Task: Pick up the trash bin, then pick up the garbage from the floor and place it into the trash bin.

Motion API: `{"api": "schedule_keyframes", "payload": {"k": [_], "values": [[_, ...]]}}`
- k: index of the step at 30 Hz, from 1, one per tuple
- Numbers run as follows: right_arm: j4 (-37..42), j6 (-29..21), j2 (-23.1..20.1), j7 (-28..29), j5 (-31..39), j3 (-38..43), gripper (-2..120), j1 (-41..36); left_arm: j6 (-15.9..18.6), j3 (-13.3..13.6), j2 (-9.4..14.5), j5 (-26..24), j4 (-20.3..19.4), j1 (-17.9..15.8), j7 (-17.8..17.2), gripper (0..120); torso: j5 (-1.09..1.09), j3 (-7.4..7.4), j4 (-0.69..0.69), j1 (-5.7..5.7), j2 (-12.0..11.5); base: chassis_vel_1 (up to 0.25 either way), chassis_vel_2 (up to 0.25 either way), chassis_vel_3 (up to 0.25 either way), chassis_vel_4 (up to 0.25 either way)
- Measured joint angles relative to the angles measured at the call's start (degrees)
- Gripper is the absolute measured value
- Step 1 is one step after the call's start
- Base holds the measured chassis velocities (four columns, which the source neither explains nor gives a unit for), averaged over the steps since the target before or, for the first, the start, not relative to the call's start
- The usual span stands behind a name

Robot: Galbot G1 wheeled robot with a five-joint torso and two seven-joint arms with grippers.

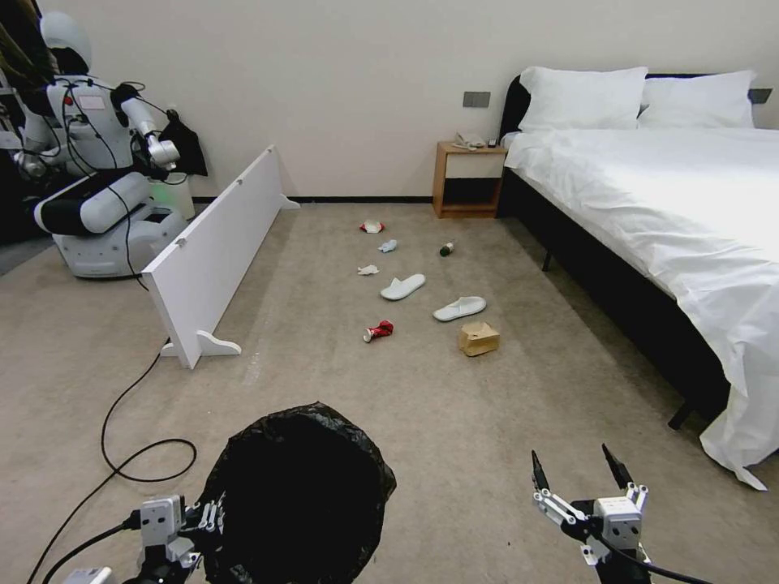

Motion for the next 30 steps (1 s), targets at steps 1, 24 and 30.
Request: {"api": "schedule_keyframes", "payload": {"k": [1, 24, 30], "values": [[0.00, 0.00, 0.00, 0.00, 0.00, 0.00, 100, 0.00, 0.00, 0.00, 0.00, 0.00, 0.00, 0.00, 0.00, 3, 0.00, 0.00, 0.00, 0.00, 0.00, 0.000, 0.000, 0.000, 0.000], [0.17, 0.78, -0.08, -1.54, 0.72, 0.05, 100, 0.20, 3.88, -3.17, 1.39, -6.99, -1.88, -2.55, -1.52, 3, 0.00, 0.01, 0.00, 0.00, 0.00, 0.000, 0.000, 0.000, 0.000], [0.33, 0.94, -0.19, -1.66, 0.78, 0.05, 100, 0.20, 5.79, -4.78, 2.49, -9.28, -2.27, -4.37, -2.32, 3, 0.00, 0.00, 0.00, 0.00, 0.00, 0.000, 0.000, 0.000, 0.000]]}}
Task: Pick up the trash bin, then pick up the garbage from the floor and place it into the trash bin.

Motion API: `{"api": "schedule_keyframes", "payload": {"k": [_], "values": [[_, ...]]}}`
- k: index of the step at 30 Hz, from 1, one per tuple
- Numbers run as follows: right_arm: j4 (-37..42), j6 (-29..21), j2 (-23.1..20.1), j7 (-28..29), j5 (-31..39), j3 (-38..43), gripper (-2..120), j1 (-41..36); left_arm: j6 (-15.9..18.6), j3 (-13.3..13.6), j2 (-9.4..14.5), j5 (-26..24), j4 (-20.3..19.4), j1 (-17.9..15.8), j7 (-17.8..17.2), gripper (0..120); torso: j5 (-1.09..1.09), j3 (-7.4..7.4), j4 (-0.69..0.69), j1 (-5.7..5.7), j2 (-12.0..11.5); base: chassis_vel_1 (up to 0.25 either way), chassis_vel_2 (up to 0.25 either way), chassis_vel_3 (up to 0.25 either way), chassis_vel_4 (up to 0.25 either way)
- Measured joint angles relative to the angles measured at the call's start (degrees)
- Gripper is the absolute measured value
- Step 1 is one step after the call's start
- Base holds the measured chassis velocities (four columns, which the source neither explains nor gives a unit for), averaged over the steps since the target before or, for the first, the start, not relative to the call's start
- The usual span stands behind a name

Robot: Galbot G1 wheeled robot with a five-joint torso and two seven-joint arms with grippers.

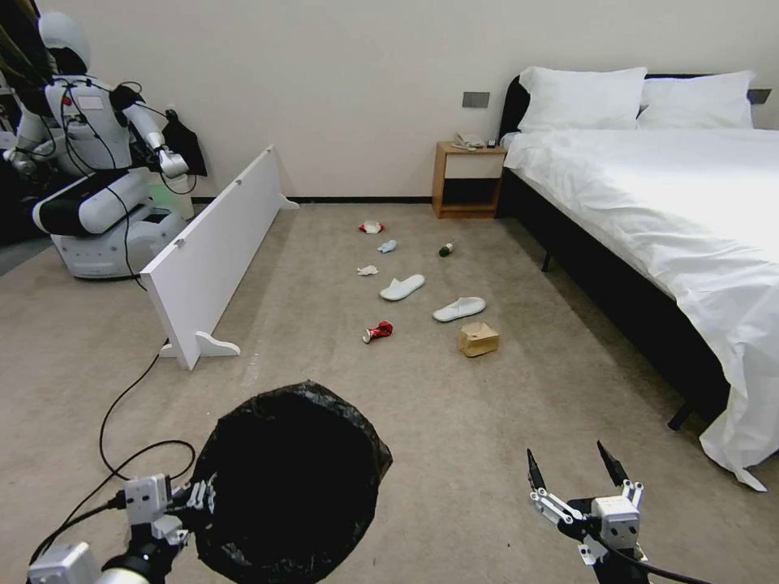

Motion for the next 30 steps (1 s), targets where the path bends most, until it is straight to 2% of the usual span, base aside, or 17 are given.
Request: {"api": "schedule_keyframes", "payload": {"k": [16, 30], "values": [[0.09, 0.57, 0.07, -0.76, 0.00, -0.02, 100, -0.28, 0.68, -0.45, 0.39, -0.82, 1.12, -1.69, 0.01, 3, 0.00, 0.01, 0.00, 0.00, 0.00, -0.059, 0.057, 0.065, -0.063], [0.10, 0.76, 0.21, -1.45, 0.02, -0.05, 100, -0.43, 0.70, -0.84, 0.19, -1.35, 1.46, -1.22, -0.04, 3, 0.01, 0.00, 0.00, 0.00, 0.00, -0.082, 0.081, 0.085, -0.086]]}}
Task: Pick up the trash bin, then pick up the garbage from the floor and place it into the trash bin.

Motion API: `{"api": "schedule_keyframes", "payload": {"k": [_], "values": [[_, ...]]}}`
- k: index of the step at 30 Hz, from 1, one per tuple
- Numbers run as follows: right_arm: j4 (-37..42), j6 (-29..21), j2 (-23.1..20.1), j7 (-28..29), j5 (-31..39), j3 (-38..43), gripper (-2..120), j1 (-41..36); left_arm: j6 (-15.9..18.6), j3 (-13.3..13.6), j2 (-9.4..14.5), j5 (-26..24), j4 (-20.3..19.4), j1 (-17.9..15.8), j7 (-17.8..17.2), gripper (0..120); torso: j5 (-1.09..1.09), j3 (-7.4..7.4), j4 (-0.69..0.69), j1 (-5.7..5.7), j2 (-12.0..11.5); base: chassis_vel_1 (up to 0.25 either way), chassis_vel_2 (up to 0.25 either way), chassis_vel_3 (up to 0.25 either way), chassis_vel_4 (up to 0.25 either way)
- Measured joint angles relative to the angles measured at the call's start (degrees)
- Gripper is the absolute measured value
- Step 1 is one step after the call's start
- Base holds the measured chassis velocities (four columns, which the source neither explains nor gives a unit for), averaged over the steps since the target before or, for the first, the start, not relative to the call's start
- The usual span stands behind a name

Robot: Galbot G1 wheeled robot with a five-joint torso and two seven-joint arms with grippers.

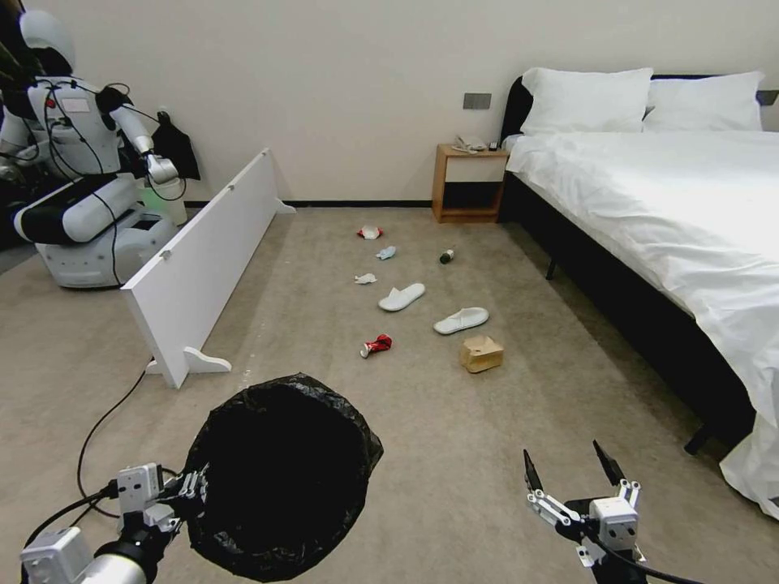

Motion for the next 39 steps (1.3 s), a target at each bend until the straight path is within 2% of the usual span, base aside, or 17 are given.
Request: {"api": "schedule_keyframes", "payload": {"k": [15, 39], "values": [[0.03, 0.18, 0.00, -0.26, 0.12, -0.03, 100, -0.15, -0.10, 0.22, -0.29, -0.13, -0.17, 0.24, 0.12, 3, -0.02, 0.00, 0.00, 0.00, 0.00, -0.118, 0.120, 0.123, -0.125], [-0.11, 0.31, -0.08, -0.74, 0.36, -0.06, 100, -0.01, -0.11, 0.31, -0.39, -0.15, -0.12, 0.11, 0.00, 3, -0.01, 0.01, 0.00, 0.01, -0.01, -0.177, 0.177, 0.179, -0.179]]}}
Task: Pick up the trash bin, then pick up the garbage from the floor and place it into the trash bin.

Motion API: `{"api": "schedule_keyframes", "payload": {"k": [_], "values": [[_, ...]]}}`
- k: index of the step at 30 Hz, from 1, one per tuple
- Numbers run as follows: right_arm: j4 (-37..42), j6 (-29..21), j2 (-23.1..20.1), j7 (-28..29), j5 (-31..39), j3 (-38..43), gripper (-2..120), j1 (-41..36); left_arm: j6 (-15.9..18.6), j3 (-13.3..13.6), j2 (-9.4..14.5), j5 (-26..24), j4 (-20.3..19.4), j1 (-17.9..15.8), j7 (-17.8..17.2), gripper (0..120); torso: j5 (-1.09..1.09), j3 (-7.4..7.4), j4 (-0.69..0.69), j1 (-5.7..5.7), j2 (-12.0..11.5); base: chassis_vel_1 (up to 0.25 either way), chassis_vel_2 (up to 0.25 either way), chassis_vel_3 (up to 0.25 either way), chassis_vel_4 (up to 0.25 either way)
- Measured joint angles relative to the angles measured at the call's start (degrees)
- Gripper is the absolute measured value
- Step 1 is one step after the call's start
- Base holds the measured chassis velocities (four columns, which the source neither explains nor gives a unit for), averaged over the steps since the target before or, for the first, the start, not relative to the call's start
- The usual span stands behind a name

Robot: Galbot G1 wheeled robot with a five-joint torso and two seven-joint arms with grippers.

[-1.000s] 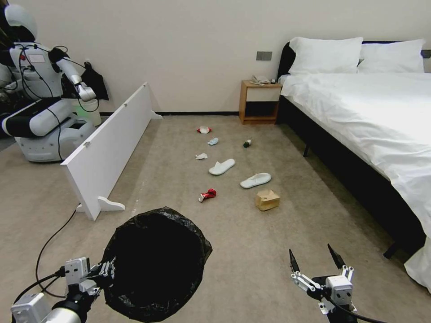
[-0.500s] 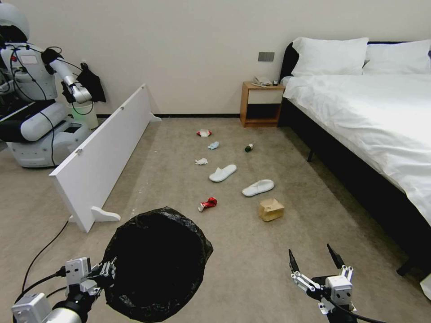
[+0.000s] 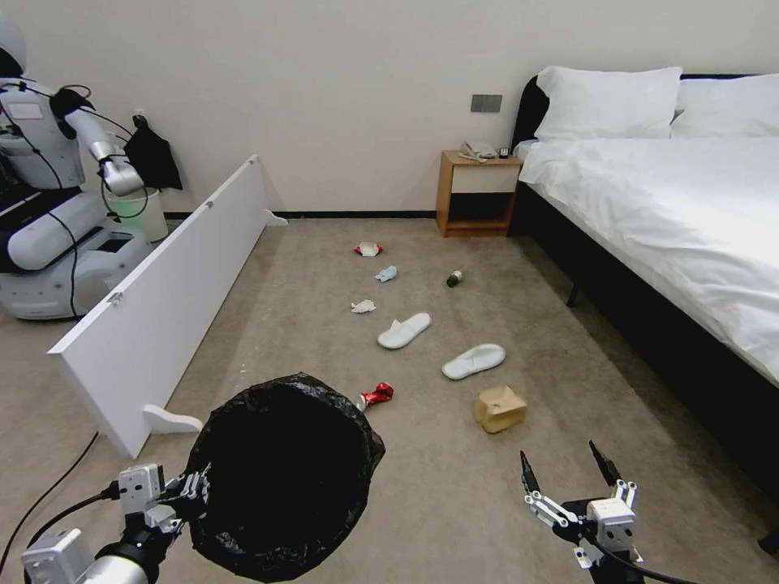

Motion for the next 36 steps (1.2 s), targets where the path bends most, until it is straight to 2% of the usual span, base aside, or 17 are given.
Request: {"api": "schedule_keyframes", "payload": {"k": [15, 27, 36], "values": [[0.08, 0.22, -0.03, -0.32, -0.01, 0.18, 100, -0.13, 0.01, -0.31, -0.02, -0.08, -0.07, 0.17, 0.00, 3, 0.00, 0.00, -0.01, -0.01, 0.00, -0.207, 0.202, 0.192, -0.199], [-0.30, 0.26, -0.28, -0.34, -0.18, 0.49, 100, 0.50, -0.21, -2.41, 0.44, -0.99, 0.96, 0.26, -0.04, 3, -0.02, 0.00, 0.00, -0.01, 0.00, -0.201, 0.197, 0.208, -0.193], [-1.14, 0.16, -0.46, 0.21, -0.55, 0.73, 100, 1.15, -0.47, -3.30, 0.24, -1.48, 2.12, 0.12, -0.06, 3, 0.00, 0.00, 0.00, -0.01, 0.00, -0.089, 0.089, 0.079, -0.085]]}}
